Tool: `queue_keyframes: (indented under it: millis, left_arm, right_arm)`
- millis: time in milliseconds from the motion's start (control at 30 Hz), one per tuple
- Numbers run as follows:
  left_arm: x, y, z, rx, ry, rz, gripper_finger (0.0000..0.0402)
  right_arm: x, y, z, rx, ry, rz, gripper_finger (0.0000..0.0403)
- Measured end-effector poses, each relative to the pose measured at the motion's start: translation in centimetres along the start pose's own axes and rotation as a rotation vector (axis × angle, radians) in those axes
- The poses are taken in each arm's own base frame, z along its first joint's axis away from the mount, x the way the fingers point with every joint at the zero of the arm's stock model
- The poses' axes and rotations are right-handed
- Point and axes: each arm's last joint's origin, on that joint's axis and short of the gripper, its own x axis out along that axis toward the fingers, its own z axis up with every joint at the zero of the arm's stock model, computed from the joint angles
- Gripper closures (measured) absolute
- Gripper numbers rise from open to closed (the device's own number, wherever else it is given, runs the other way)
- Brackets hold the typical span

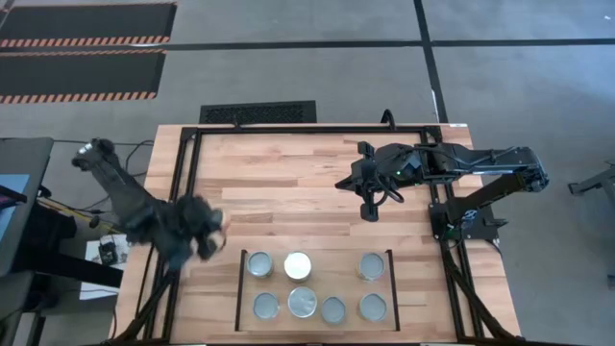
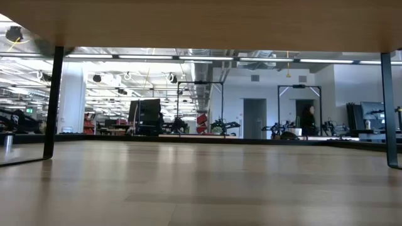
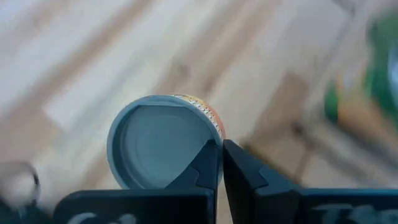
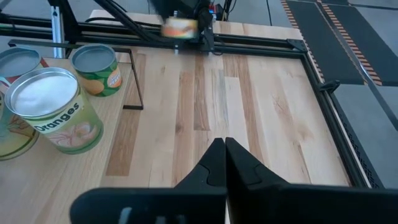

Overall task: Pick and place cans onto a shelf
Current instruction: Put the canned mushrooms on the shelf

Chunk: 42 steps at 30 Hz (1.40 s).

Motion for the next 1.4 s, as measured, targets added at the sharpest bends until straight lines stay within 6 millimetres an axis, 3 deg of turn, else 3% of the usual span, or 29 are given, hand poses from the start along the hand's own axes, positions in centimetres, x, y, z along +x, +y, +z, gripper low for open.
queue_keyframes:
  millis: [167,300,467,600,833,1000,1233,1400]
  left_arm:
    - [0.3,2.3,5.0,-0.009,-0.172,0.001,0.0401]
    - [2.0,2.8,9.3,0.071,-0.260,-0.011,0.0401]
    - [6.4,3.4,14.2,0.193,-0.272,-0.051,0.0401]
    - [11.3,3.5,16.8,0.269,-0.231,-0.152,0.0401]
    - [19.8,1.9,17.0,0.376,-0.069,-0.259,0.0401]
    - [24.4,0.9,16.5,0.397,0.021,-0.247,0.0401]
    - [28.4,-0.4,16.9,0.410,0.087,-0.247,0.0401]
    - [29.7,-1.7,17.5,0.422,0.094,-0.294,0.0401]
  right_arm:
    - [0.0,0.0,0.0,0.004,0.000,0.000,0.0396]
    - [0.0,0.0,0.0,0.019,0.000,0.000,0.0396]
    - [-0.1,0.1,0.0,0.027,0.000,0.003,0.0396]
    - [-1.1,0.3,0.2,0.048,-0.027,0.015,0.0397]
    - [-3.7,0.9,-0.2,0.089,-0.038,-0.007,0.0399]
    - [-5.4,1.5,-0.5,0.109,-0.049,-0.032,0.0399]
    - [-6.3,2.0,-0.6,0.122,-0.072,-0.043,0.0399]
    - [-6.5,2.2,-0.7,0.142,-0.071,-0.040,0.0399]
